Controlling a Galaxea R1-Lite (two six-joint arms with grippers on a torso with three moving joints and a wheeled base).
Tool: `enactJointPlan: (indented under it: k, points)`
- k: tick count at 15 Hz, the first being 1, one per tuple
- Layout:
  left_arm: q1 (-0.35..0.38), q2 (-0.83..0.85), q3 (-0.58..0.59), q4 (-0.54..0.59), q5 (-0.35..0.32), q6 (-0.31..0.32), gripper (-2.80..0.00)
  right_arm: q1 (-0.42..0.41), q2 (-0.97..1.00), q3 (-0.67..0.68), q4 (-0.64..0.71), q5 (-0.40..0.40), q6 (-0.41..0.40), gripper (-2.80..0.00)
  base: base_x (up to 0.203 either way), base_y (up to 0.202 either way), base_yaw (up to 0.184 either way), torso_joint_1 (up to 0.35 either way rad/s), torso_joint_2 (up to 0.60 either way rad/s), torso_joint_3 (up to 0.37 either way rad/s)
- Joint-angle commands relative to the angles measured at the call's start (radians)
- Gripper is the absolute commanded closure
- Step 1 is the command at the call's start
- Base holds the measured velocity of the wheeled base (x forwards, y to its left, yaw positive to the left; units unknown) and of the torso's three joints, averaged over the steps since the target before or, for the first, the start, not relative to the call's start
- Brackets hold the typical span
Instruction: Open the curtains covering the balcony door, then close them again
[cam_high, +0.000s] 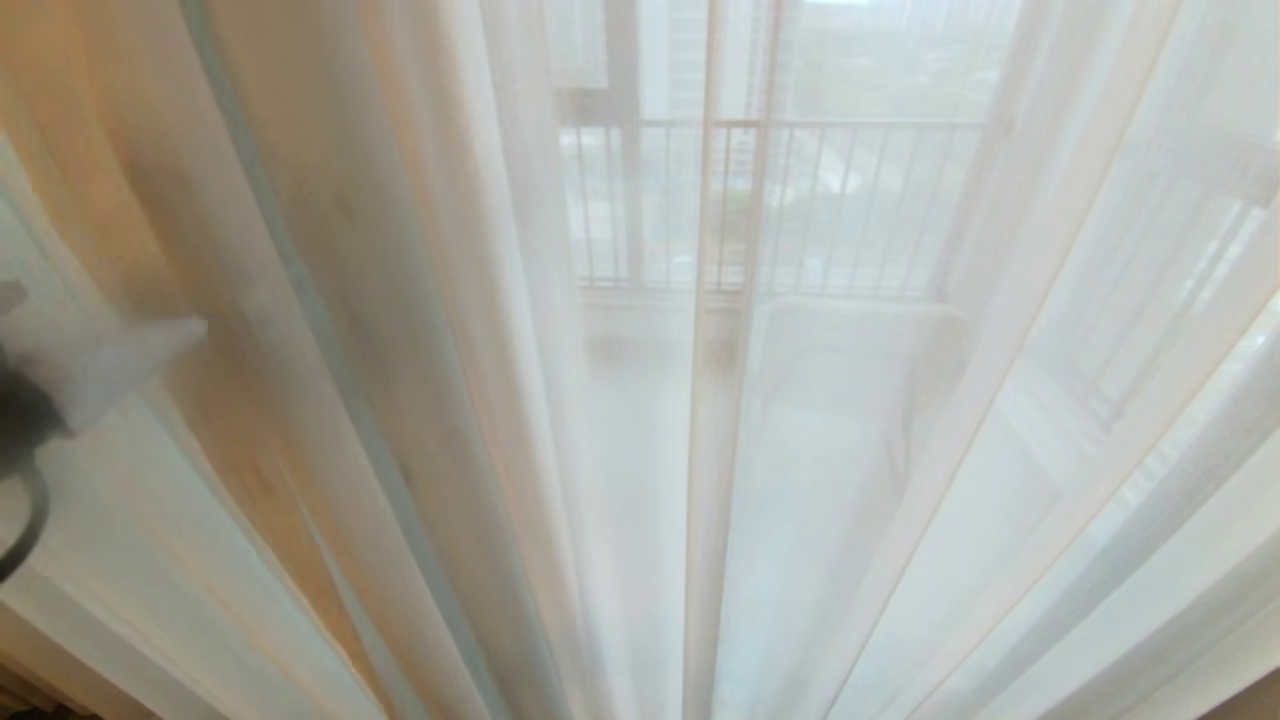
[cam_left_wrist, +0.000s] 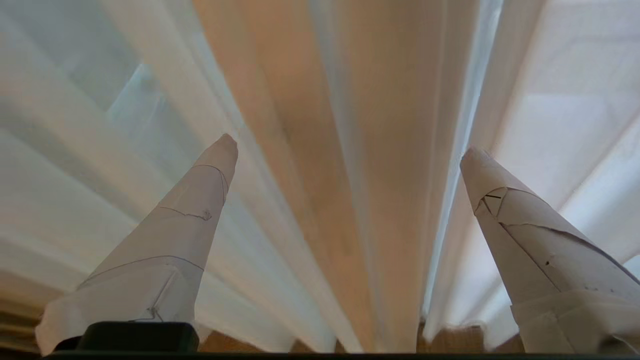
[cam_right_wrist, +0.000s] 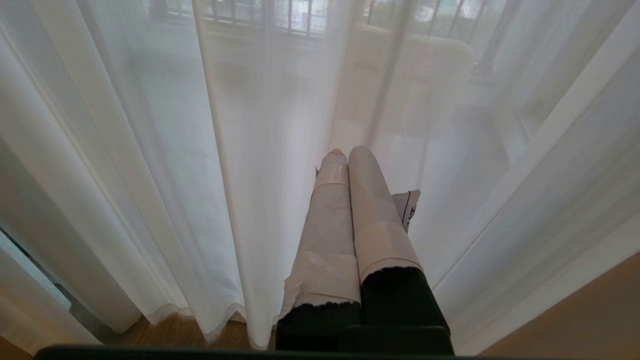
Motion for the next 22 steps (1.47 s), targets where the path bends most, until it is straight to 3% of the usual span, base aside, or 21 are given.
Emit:
enactJointPlan:
  k: [1,7,9,11,15,20,22]
  points:
    - [0.029,-0.065,0.031,0.013,0.002,0.0,0.0,0.0,0.0,0.0,-0.001,0.001,-0.001,0.0,0.0,0.0,0.0,0.0,0.0,0.0]
    - [0.152,-0.205,0.092,0.132,-0.012,0.003,0.0,0.0,0.0,0.0,-0.001,0.001,-0.001,0.0,0.0,0.0,0.0,0.0,0.0,0.0]
    - [0.25,-0.271,0.135,0.136,-0.085,0.007,0.0,0.0,0.0,0.0,-0.001,0.001,-0.001,0.0,0.0,0.0,0.0,0.0,0.0,0.0]
    - [0.349,-0.354,0.177,0.137,-0.207,0.007,0.0,0.0,0.0,0.0,-0.001,0.001,-0.001,0.0,0.0,0.0,0.0,0.0,0.0,0.0]
    - [0.464,-0.531,0.3,0.135,-0.361,0.004,0.0,0.0,0.0,0.0,-0.001,0.001,-0.001,0.0,0.0,0.0,0.0,0.0,0.0,0.0]
    - [0.482,-0.75,0.476,0.12,-0.478,-0.006,0.0,0.0,0.0,0.0,0.0,0.001,-0.001,0.0,0.0,0.0,0.0,0.0,0.0,0.0]
    - [0.474,-0.813,0.557,0.056,-0.507,-0.015,0.0,0.0,0.0,0.0,0.001,0.001,-0.001,0.0,0.0,0.0,0.0,0.0,0.0,0.0]
